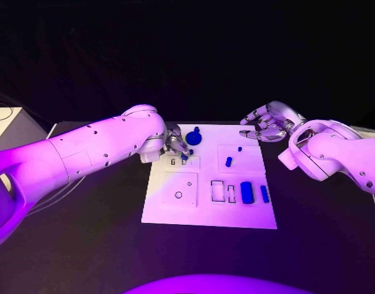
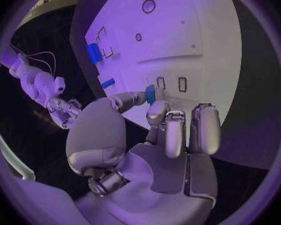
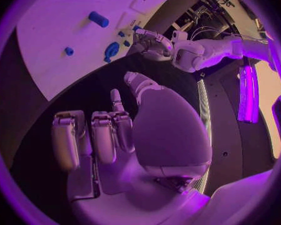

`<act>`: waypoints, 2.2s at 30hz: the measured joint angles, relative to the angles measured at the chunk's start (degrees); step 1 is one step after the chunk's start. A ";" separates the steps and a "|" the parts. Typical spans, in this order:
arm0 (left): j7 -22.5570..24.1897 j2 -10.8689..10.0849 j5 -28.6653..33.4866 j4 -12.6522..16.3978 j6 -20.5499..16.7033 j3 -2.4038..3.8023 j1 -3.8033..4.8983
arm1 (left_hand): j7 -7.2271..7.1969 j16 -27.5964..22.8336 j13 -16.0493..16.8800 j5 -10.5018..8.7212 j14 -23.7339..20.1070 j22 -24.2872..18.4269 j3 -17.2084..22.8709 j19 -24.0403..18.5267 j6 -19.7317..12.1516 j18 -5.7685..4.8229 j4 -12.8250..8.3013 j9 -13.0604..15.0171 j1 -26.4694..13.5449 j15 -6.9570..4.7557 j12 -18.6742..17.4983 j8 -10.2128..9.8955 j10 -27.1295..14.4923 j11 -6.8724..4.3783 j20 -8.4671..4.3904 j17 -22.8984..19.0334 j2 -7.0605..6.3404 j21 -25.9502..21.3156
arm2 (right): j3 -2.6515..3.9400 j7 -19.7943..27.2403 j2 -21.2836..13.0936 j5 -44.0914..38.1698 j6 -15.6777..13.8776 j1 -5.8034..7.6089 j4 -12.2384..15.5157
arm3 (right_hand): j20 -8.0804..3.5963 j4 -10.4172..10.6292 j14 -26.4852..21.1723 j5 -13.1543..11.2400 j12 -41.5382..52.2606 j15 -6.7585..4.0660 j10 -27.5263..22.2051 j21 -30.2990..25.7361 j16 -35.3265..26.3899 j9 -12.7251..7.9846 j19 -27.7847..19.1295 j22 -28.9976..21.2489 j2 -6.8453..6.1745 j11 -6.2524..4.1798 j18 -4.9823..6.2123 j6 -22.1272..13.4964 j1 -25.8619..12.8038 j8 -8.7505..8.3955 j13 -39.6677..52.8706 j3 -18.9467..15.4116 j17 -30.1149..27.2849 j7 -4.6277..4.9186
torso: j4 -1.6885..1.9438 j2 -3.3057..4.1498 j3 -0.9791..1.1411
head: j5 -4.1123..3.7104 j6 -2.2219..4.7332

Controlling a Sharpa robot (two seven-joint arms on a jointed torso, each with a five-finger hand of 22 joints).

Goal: Assemble the parts on the task board

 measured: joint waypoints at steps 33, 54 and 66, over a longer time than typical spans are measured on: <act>-0.06 -0.14 -2.78 0.26 -0.29 -1.03 -0.59 | -0.09 0.00 0.16 1.09 0.00 -0.02 0.06 0.20 0.09 0.01 -0.06 0.03 -0.03 0.00 0.00 -0.15 0.40 -0.36 -0.21 0.00 -0.04 0.00 | 0.00 0.04 -0.10 0.00 0.00 -0.09 0.02 | 0.00 0.00 0.00 0.34 0.00 0.00 0.00 0.00 0.00 0.00 0.00 -0.02 0.00 0.00 0.00 -0.15 0.00 0.00 -0.01 0.00 0.00 0.15 | 0.01 0.10 -0.03 | 0.08 -0.43; -0.08 0.03 -3.22 0.24 -0.17 -1.06 -0.60 | -0.09 0.00 0.11 1.32 0.00 -0.03 0.06 0.19 0.09 0.01 -0.06 2.66 -0.02 0.01 0.00 -0.08 0.39 -0.34 -0.20 0.00 -0.03 0.00 | 0.02 0.03 -0.20 -0.02 0.00 -0.10 0.07 | 0.00 0.00 0.00 0.34 0.00 0.00 0.00 0.00 0.00 0.00 0.00 -0.03 0.00 0.00 0.00 -0.14 0.00 0.00 0.03 0.00 0.00 0.14 | -0.07 0.14 -0.02 | 0.13 -0.64; -0.17 0.33 -3.34 -0.02 0.42 -1.14 -0.54 | -0.02 0.22 0.57 1.32 -0.01 -0.04 -0.26 0.72 0.43 0.02 -0.38 3.44 -0.56 -0.41 0.23 -0.09 1.13 -0.29 -0.32 0.00 0.51 0.26 | 0.01 0.03 -0.16 -0.03 0.03 -0.10 0.04 | 0.00 0.16 0.00 0.34 0.00 0.00 0.00 0.00 0.00 0.00 0.00 -0.04 0.00 0.00 0.00 -0.13 0.00 0.00 0.02 0.16 0.04 0.12 | -0.01 0.12 0.01 | 0.11 -1.15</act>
